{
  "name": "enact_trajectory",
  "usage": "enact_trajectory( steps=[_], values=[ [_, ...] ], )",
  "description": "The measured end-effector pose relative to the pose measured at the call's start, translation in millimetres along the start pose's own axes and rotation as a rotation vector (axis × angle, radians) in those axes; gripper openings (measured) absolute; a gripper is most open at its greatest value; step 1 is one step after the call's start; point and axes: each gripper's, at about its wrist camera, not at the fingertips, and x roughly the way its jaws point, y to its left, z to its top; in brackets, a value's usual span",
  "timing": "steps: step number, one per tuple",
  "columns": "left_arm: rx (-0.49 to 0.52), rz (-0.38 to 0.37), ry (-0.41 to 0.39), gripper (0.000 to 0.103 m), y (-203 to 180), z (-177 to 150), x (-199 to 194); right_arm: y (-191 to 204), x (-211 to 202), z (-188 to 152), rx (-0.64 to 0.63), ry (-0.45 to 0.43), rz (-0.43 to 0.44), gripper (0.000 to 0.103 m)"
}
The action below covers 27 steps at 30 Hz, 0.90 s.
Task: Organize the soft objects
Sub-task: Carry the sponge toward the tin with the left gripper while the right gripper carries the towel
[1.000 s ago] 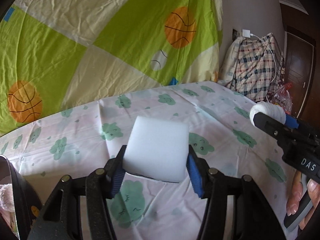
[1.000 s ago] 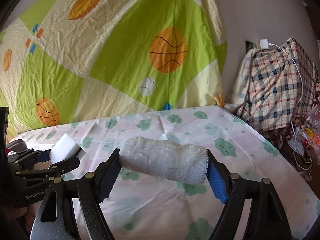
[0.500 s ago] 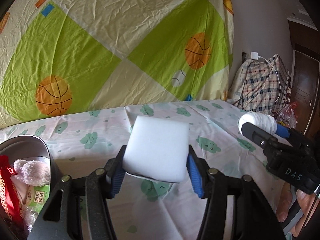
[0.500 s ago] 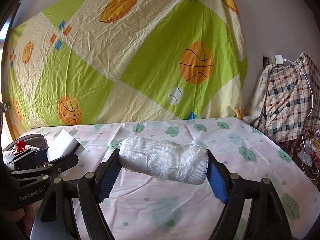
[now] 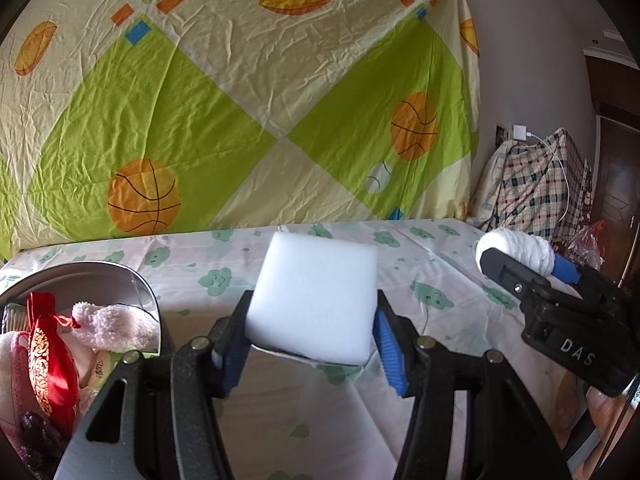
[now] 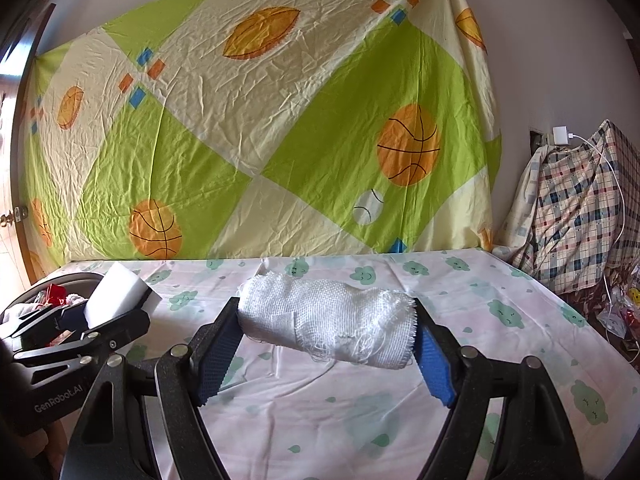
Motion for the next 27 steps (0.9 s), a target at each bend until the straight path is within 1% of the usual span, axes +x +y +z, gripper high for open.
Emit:
enact_trajectory(
  steps=[3, 7, 16, 21, 27],
  values=[
    [-0.002, -0.001, -0.049, 0.055, 3, -2, -13, 3, -2, 0, 0.005, -0.005, 0.007, 0.081],
    [0.012, 0.013, -0.073, 0.056, 4, -3, -22, 8, -5, -2, 0.009, -0.005, 0.019, 0.081],
    [0.006, 0.032, -0.087, 0.056, 12, -7, -36, 25, -9, -4, -0.003, -0.007, 0.038, 0.081],
    [0.011, 0.046, -0.093, 0.056, 15, -9, -41, 30, -11, -5, 0.003, -0.009, 0.050, 0.081],
    [-0.006, 0.060, -0.099, 0.056, 22, -12, -49, 33, -14, -6, 0.012, -0.007, 0.066, 0.081]
  ],
)
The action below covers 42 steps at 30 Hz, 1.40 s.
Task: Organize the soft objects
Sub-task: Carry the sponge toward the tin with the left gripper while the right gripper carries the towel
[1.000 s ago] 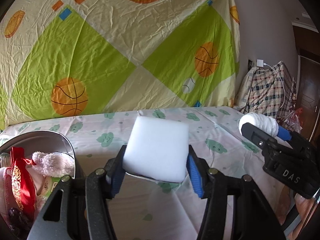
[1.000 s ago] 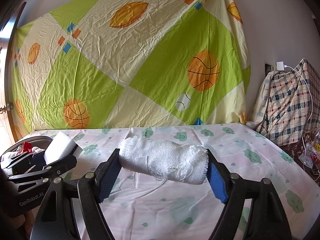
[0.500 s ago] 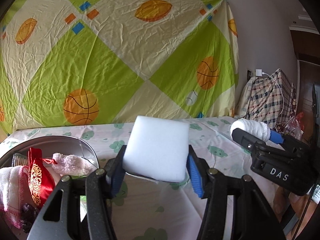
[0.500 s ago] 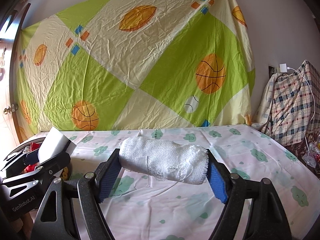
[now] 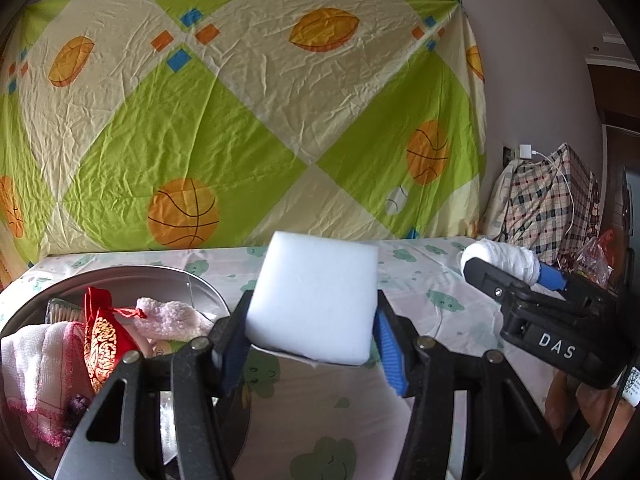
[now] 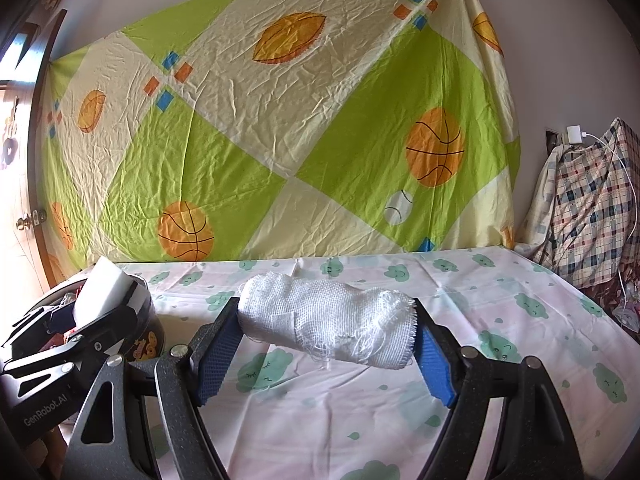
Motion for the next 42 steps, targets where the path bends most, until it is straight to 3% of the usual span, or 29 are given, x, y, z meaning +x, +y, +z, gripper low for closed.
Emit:
enact_trajectory(
  steps=[42],
  values=[
    [-0.074, 0.092, -0.090, 0.055, 49, -11, -56, 63, -23, -8, -0.050, -0.030, 0.129, 0.081]
  ],
)
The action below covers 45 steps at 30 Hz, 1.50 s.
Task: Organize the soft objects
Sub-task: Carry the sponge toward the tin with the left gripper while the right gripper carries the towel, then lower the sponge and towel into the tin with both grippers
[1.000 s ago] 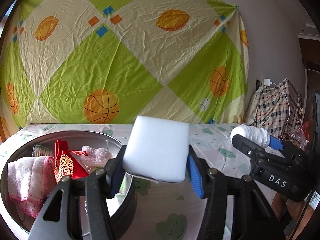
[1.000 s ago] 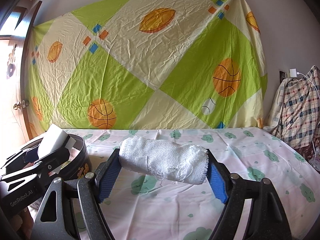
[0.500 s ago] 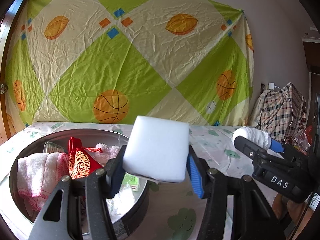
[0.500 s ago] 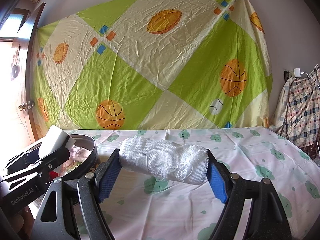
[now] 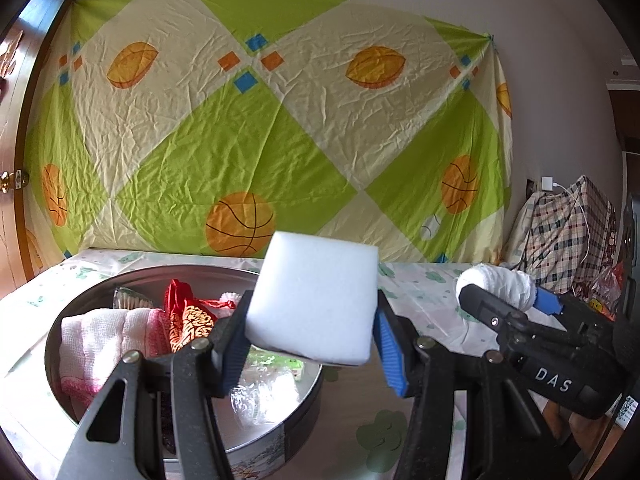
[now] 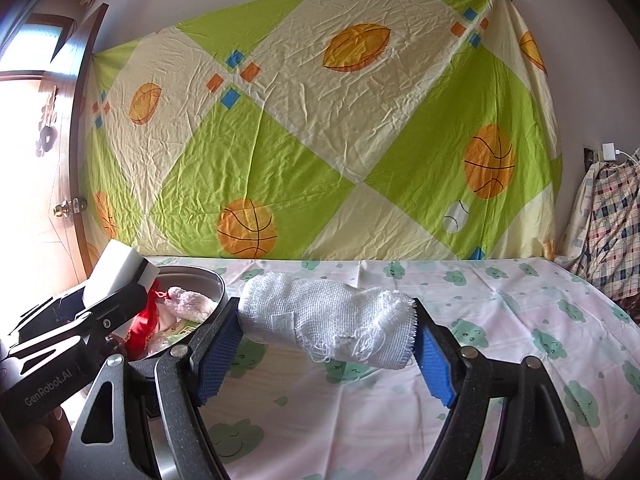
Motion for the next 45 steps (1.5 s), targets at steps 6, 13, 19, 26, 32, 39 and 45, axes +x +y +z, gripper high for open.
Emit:
enact_trajectory(
  steps=[6, 13, 19, 26, 32, 39, 45],
  values=[
    [-0.009, 0.009, -0.009, 0.055, 7, 0, -4, 7, -3, -1, -0.003, -0.011, 0.014, 0.081],
    [-0.014, 0.036, -0.017, 0.056, 20, 1, -8, 16, -7, -1, -0.007, -0.028, 0.027, 0.081],
    [-0.026, 0.045, -0.022, 0.055, 29, 1, -12, 27, -10, -2, -0.020, -0.041, 0.039, 0.081],
    [-0.036, 0.065, -0.029, 0.055, 39, 1, -16, 37, -13, -2, -0.023, -0.058, 0.061, 0.081],
    [-0.057, 0.075, -0.025, 0.055, 49, 1, -17, 45, -15, -3, -0.030, -0.064, 0.076, 0.081],
    [-0.057, 0.088, -0.029, 0.055, 54, 1, -20, 54, -16, -4, -0.041, -0.069, 0.091, 0.081],
    [-0.058, 0.103, -0.038, 0.056, 59, 3, -23, 61, -15, -4, -0.039, -0.066, 0.113, 0.081]
  ],
)
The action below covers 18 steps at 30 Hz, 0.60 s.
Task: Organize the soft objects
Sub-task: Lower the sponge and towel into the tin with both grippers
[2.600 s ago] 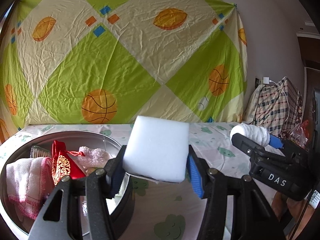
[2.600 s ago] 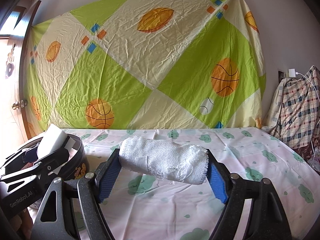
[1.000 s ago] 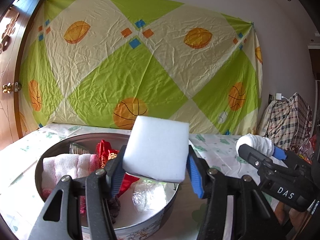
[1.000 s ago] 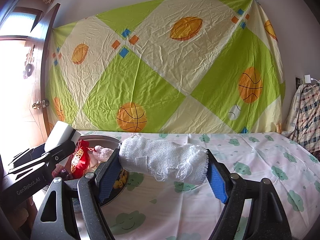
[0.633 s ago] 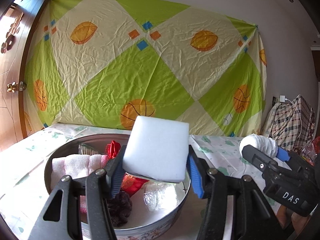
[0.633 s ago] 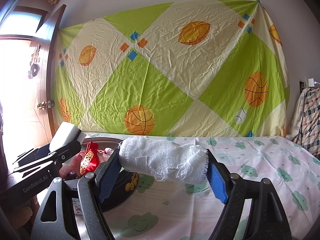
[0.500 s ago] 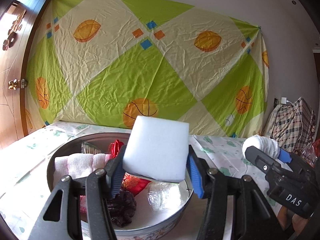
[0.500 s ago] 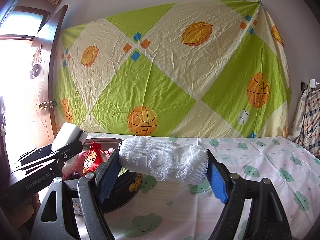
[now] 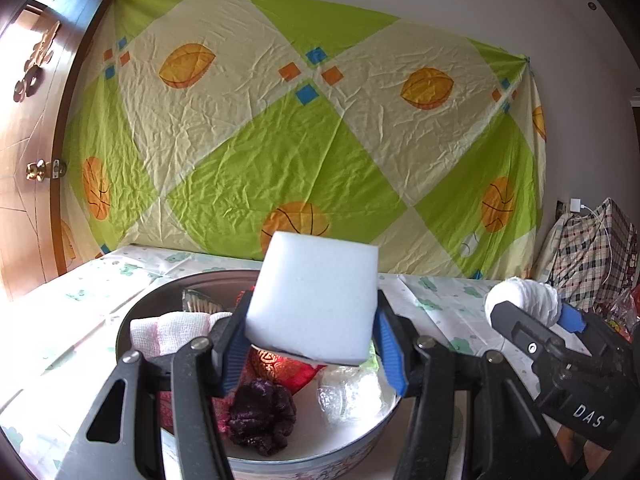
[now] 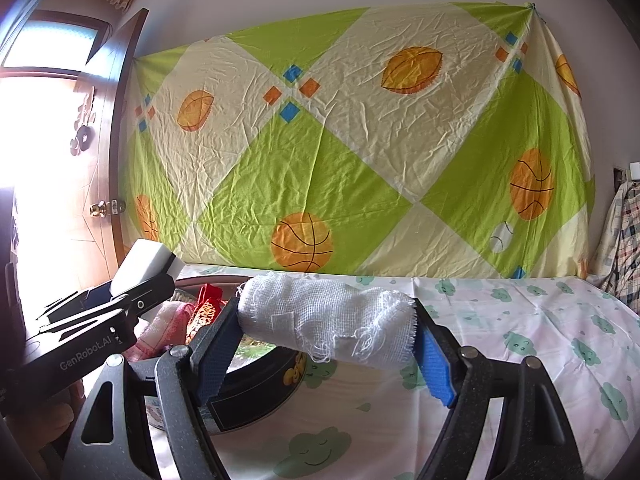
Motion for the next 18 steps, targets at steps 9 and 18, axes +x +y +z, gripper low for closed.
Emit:
enact_trajectory(
  steps=[9, 18],
  values=[
    [-0.012, 0.023, 0.007, 0.056, 13, -2, 1, 10, 4, 0, -0.009, 0.003, 0.027, 0.081],
    [-0.023, 0.039, 0.005, 0.056, 23, -2, 0, 23, 8, 0, -0.023, 0.010, 0.055, 0.081]
  ],
)
